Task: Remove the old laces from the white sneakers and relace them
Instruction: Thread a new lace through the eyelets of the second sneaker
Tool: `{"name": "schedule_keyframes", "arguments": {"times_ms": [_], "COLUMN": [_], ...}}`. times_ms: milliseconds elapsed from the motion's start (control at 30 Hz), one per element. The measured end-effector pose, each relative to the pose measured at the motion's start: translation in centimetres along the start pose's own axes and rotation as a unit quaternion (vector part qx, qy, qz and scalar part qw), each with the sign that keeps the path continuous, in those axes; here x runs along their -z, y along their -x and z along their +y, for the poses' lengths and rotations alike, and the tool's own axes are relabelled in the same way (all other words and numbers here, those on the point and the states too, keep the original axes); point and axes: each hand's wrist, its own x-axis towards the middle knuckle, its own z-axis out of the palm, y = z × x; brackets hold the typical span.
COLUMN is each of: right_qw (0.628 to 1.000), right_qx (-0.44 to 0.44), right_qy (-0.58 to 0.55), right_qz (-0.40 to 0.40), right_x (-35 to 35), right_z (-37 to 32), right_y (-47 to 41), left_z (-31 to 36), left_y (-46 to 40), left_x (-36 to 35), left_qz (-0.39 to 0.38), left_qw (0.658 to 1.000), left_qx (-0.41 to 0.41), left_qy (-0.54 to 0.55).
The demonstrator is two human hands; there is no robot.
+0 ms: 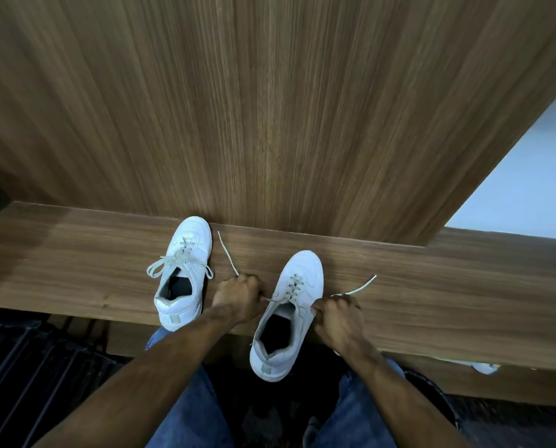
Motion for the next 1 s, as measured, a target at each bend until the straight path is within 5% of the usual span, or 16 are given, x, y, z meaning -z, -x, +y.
{"name": "schedule_keyframes", "arguments": {"times_ms": [133,233,300,467,567,667,800,1000], "right_qw": [0.959,0.824,0.76,0.765,0.72,0.705,0.753,0.731], "right_qx": [-0.132,-0.196,-0.169,-0.062,-0.064,-0.163,-0.223,-0.21], "right_qy": [-0.226,-0.52,-0.619,-0.638,-0.691,-0.689,-0.606,-0.566], "right_qz": [-0.105,-0.107,-0.103,-0.063,-0.002,0.031,-0.124,-0.317], "right_x": [-0.1,2.0,4.8,10.8,12.4,11.5,9.2,10.7], "right_z": [0.4,0.6,0.4,-0.8,-1.3,-0.9,-1.0,-1.7], "right_y": [-0.9,-1.2,-1.4,-2.7,-3.9,-5.1,-4.7,-3.6], "left_z": [-0.9,-1.5,-0.2,4.2,6.4,7.7,7.9,8.0], "left_y": [-0.5,-0.8,-0.7,-1.1,-0.9,-0.8,-1.3,-1.1], "left_x": [0.4,1.8,3.5,6.5,8.1,10.6,13.1,14.3], "left_qz": [-0.058,-0.147,-0.142,-0.211,-0.249,-0.191,-0.085,-0.101], "left_qw": [0.995,0.928,0.871,0.778,0.786,0.809,0.848,0.87], "left_qx": [0.031,0.077,0.087,0.069,0.045,0.027,-0.063,-0.161], "left_qy": [0.078,0.335,0.463,0.587,0.564,0.555,0.519,0.455]}}
